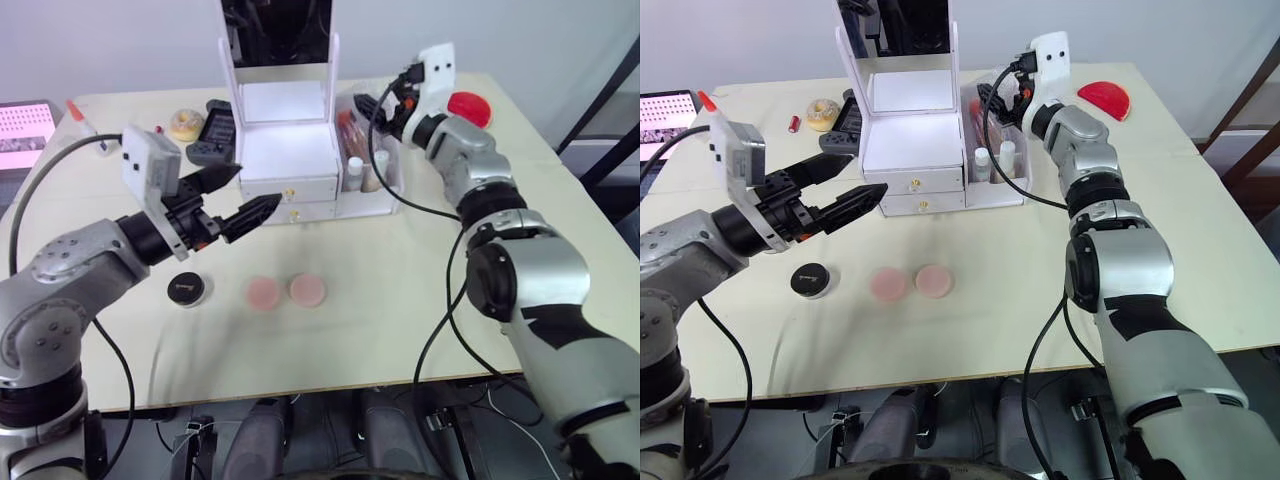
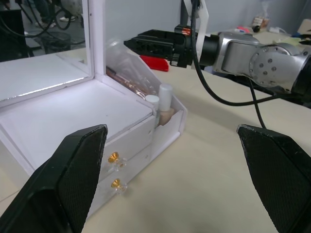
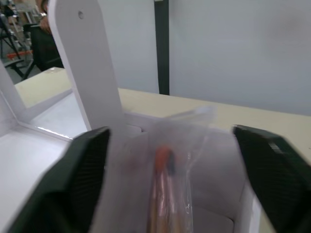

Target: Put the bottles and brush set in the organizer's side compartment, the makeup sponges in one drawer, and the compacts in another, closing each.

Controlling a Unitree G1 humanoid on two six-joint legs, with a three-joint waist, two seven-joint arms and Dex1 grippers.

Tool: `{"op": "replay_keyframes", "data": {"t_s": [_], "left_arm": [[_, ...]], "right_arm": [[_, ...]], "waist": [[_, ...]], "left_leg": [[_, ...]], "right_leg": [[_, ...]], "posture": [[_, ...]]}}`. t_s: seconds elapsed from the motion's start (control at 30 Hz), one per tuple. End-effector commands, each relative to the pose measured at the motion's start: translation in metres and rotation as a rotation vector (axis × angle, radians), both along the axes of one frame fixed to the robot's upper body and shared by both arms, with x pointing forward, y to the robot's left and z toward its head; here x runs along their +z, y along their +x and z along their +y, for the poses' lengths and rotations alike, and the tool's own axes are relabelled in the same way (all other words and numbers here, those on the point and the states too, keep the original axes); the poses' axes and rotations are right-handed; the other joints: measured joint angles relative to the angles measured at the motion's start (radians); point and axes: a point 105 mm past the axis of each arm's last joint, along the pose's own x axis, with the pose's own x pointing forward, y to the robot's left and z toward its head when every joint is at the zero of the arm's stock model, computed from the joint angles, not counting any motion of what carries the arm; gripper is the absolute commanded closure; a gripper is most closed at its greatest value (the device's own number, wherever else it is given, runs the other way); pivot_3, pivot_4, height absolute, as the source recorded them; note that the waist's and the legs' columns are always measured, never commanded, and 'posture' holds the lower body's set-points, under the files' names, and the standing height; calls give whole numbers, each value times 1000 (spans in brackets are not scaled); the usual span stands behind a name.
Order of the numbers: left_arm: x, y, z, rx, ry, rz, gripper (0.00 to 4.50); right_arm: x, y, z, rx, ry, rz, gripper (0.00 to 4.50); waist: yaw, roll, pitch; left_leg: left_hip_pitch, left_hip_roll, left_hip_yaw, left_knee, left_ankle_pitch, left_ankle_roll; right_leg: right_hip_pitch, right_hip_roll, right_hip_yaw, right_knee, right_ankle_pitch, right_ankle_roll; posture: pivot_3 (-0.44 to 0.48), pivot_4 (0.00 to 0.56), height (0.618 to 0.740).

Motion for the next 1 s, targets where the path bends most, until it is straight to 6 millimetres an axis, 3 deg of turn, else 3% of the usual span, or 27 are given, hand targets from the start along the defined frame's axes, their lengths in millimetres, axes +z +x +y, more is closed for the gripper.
{"op": "replay_keyframes", "data": {"t_s": [0.03, 0.27, 0.47, 0.6, 0.7, 0.9, 1.0], "left_arm": [[11, -4, 0, -7, 0, -54, 0], [5, -6, 7, -19, 4, -30, 0], [-14, -13, 40, -12, 39, 58, 0], [-32, -22, 76, 29, 70, 128, 0], [-44, -25, 109, 118, 123, 162, 0], [-55, -32, 180, 308, 163, 203, 0], [-62, -37, 203, 370, 172, 228, 0]], "right_arm": [[35, -5, 0, 22, 16, -101, 81], [54, -22, -17, 102, 12, -156, 81], [43, -99, -52, 264, -76, -129, 81], [21, -165, -78, 383, -132, -34, 81], [-3, -198, -104, 375, -169, 60, 81], [-43, -236, -167, 180, -214, 228, 81], [-48, -245, -192, 74, -214, 242, 81]], "waist": [[0, 0, 0], [2, 0, 0], [12, 1, 0], [7, 2, 1], [9, 1, 0], [16, 1, 0], [16, 0, 0]], "left_leg": [[0, 0, 0, 0, 0, 0], [0, 0, 0, 0, 0, 0], [-1, 1, -4, 0, -1, 1], [0, 2, -2, -1, -1, 1], [0, 4, 2, -1, -1, 2], [0, 5, 7, 1, -2, 2], [0, 5, 8, 1, -2, 2]], "right_leg": [[0, 0, 0, 0, 0, 0], [0, 0, 0, 0, 0, 0], [0, -1, -1, 0, 0, 0], [-1, -1, 1, 0, -3, -3], [-1, 0, 2, 0, -3, -5], [0, -4, 2, -3, -6, -3], [0, -5, 2, -4, -6, -3]], "posture": [[0, 150, 737], [0, 150, 737], [0, 150, 737], [0, 150, 737], [0, 150, 737], [0, 150, 737], [0, 150, 737]]}}
